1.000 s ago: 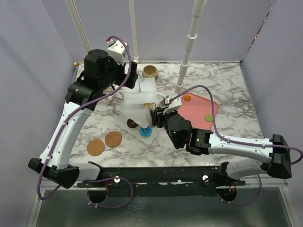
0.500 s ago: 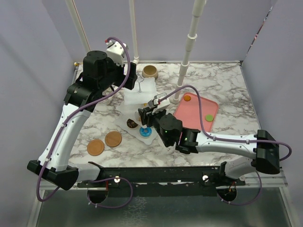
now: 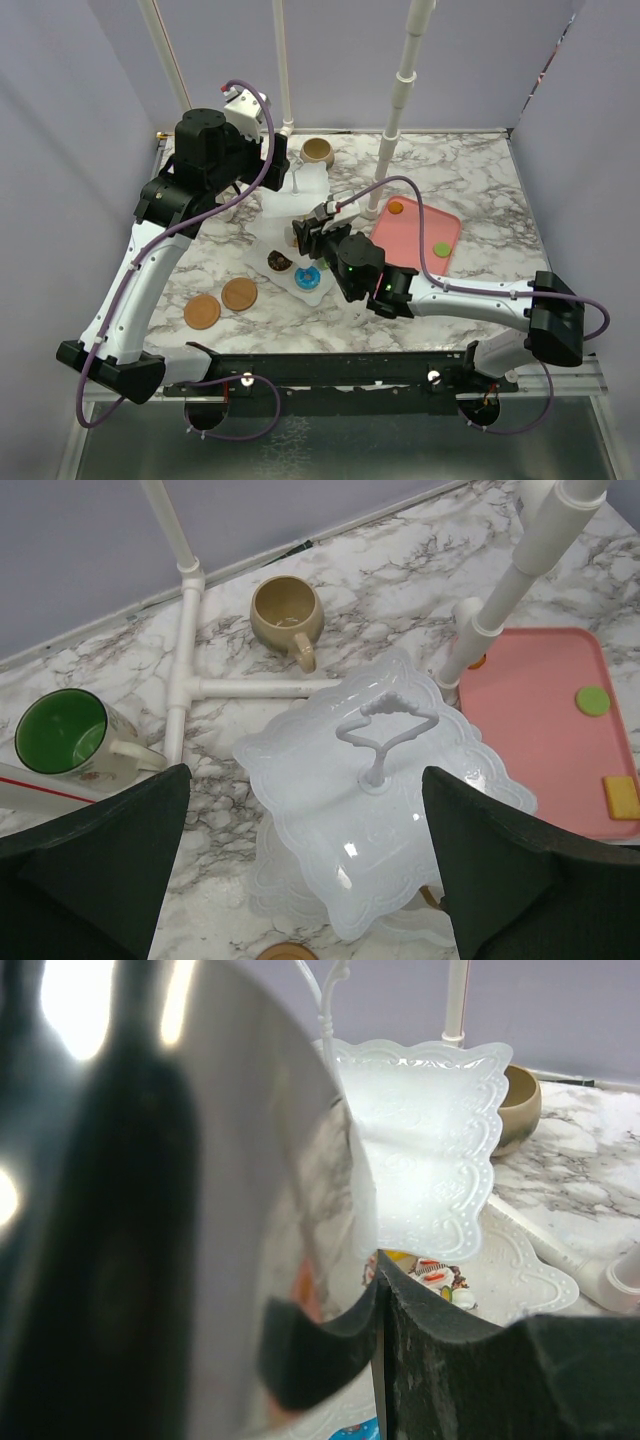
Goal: Serve the afternoon tea
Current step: Place the desert on the desert table.
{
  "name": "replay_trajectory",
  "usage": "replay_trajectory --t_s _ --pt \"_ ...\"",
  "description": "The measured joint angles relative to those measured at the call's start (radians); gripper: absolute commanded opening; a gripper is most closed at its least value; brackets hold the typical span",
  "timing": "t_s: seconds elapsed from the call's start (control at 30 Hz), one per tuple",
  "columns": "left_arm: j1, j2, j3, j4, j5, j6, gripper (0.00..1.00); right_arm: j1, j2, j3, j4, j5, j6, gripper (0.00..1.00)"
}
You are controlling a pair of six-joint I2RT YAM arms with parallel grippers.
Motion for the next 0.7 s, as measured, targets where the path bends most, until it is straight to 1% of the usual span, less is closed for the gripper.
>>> replay_trajectory --t_s 0.23,0.7 --pt "0.000 -0.001 0.000 0.000 0.000 0.000 0.99 0.000 0.003 -0.006 -0.001 -0.025 0.011 0.47" --pt "0.000 -0.001 -0.001 0.000 0.000 0.000 0.99 0.000 -0.014 -0.045 -0.012 -0.032 0.026 0.57"
